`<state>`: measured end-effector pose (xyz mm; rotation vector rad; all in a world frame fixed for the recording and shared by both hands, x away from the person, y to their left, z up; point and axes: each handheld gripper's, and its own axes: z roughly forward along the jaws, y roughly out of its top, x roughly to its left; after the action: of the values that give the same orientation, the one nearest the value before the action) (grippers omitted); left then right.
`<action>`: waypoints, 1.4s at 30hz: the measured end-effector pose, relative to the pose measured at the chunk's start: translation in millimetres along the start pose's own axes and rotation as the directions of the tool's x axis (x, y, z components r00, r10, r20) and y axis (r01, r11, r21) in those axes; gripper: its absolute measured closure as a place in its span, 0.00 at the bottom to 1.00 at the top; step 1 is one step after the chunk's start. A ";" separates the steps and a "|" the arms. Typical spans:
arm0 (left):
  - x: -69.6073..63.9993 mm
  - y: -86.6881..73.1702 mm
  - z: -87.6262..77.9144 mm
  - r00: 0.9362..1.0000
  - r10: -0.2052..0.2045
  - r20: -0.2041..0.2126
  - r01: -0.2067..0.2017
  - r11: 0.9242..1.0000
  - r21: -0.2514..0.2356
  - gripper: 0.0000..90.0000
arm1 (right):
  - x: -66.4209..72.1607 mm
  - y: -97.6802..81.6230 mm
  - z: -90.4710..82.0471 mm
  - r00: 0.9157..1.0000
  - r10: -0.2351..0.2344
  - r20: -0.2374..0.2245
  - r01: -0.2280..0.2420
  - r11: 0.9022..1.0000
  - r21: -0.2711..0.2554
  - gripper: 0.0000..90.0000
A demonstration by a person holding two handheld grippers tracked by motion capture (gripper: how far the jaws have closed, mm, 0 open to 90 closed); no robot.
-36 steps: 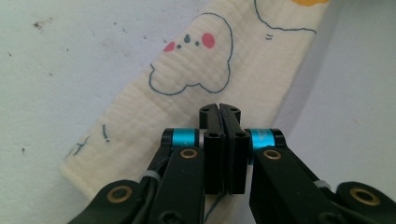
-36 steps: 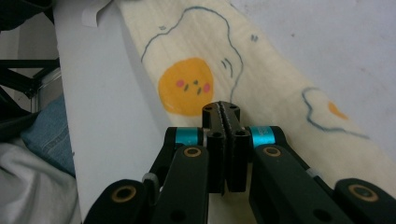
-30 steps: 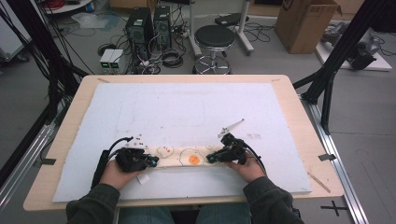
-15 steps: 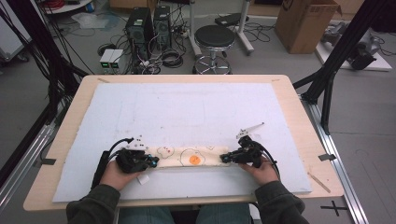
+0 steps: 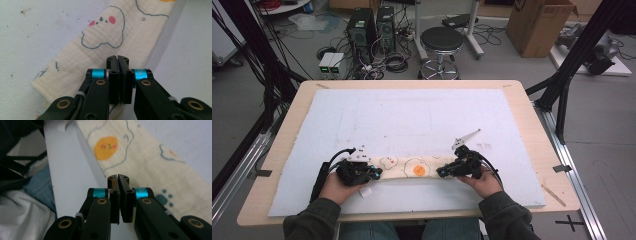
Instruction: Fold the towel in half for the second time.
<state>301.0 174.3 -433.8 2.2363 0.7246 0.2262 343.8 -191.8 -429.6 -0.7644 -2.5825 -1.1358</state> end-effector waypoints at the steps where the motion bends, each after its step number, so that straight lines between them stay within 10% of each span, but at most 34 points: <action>1: 0.0 0.1 -0.3 1.000 0.004 -0.001 -0.004 1.000 0.002 0.97 | -1.7 -2.0 0.6 1.000 0.008 0.003 -0.008 1.000 0.009 0.98; 22: 6.4 -21.5 -29.4 0.998 -0.040 -0.043 0.040 0.999 0.000 0.80 | -7.0 -12.3 0.7 0.999 0.038 0.007 -0.037 0.999 -0.012 0.98; 32: 13.9 -8.9 -44.7 0.997 -0.079 -0.001 0.078 0.985 -0.154 0.62 | -2.2 -4.8 -8.8 1.000 0.016 0.000 -0.016 0.997 -0.076 0.90; 36: 16.1 0.8 -27.6 0.997 -0.069 -0.019 0.066 0.990 -0.128 0.58 | -2.9 13.6 -14.0 0.999 0.024 0.022 -0.021 0.990 -0.138 0.80; 42: 21.7 -1.4 -9.7 0.996 -0.083 -0.027 0.082 0.996 -0.032 0.56 | -15.4 20.4 -1.4 0.992 0.059 0.116 -0.049 0.995 -0.087 0.72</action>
<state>314.6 193.3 -429.4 2.1724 0.8218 0.2274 367.7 -187.1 -422.0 -0.9416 -2.6057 -1.2244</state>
